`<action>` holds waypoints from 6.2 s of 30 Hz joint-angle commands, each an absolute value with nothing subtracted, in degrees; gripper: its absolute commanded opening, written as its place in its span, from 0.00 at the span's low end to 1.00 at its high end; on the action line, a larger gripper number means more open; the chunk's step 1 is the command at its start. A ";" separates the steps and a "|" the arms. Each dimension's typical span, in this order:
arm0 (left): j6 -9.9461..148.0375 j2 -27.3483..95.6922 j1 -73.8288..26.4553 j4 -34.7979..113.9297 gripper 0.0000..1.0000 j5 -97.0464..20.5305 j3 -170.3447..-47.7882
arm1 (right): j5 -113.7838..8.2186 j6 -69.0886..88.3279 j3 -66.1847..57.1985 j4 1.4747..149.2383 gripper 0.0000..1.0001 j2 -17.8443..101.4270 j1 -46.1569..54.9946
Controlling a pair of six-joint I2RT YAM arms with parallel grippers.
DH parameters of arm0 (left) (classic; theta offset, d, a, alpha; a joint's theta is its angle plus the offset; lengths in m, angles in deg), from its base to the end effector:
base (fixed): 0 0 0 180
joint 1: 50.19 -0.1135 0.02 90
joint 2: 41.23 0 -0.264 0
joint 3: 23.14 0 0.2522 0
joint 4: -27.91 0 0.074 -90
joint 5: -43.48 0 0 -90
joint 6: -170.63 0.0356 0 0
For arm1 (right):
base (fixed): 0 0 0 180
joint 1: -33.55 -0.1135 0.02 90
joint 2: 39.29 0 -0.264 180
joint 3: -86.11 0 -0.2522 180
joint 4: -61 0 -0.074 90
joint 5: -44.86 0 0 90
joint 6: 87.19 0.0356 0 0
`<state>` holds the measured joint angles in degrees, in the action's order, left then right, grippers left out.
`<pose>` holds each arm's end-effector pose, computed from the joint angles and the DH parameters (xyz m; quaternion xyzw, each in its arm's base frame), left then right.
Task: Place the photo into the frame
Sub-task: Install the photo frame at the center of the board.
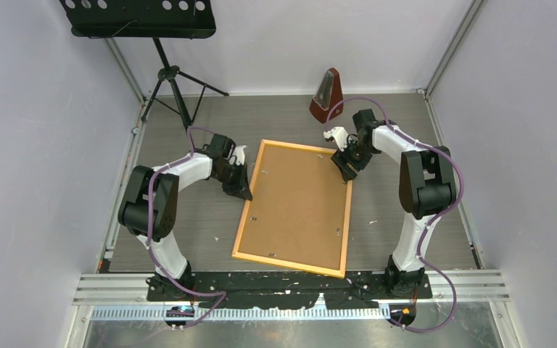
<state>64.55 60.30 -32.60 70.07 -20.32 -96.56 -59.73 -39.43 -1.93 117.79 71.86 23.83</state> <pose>0.3108 -0.1150 0.1536 0.0515 0.9590 -0.2621 0.0950 0.3727 0.0729 0.1716 -0.4452 0.8782 0.0871 0.1515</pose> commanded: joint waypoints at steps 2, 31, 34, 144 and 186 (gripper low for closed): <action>66.62 62.48 -33.22 68.30 0.00 -23.23 -95.14 | -60.31 -47.08 -3.32 126.73 0.69 71.55 23.78; 66.56 62.57 -33.40 68.19 0.00 -23.01 -95.17 | -72.49 -36.74 1.36 124.97 0.70 71.39 27.00; 66.49 62.61 -33.40 68.21 0.00 -22.92 -95.14 | -71.42 -26.96 -0.27 120.02 0.70 70.01 28.07; 43.71 60.77 -34.45 44.12 0.00 -14.43 -83.13 | -63.18 -26.90 -29.93 113.14 0.75 49.95 21.47; 44.86 61.86 -34.45 44.75 0.00 -14.90 -83.48 | -60.39 -41.95 -27.67 118.61 0.67 50.35 21.60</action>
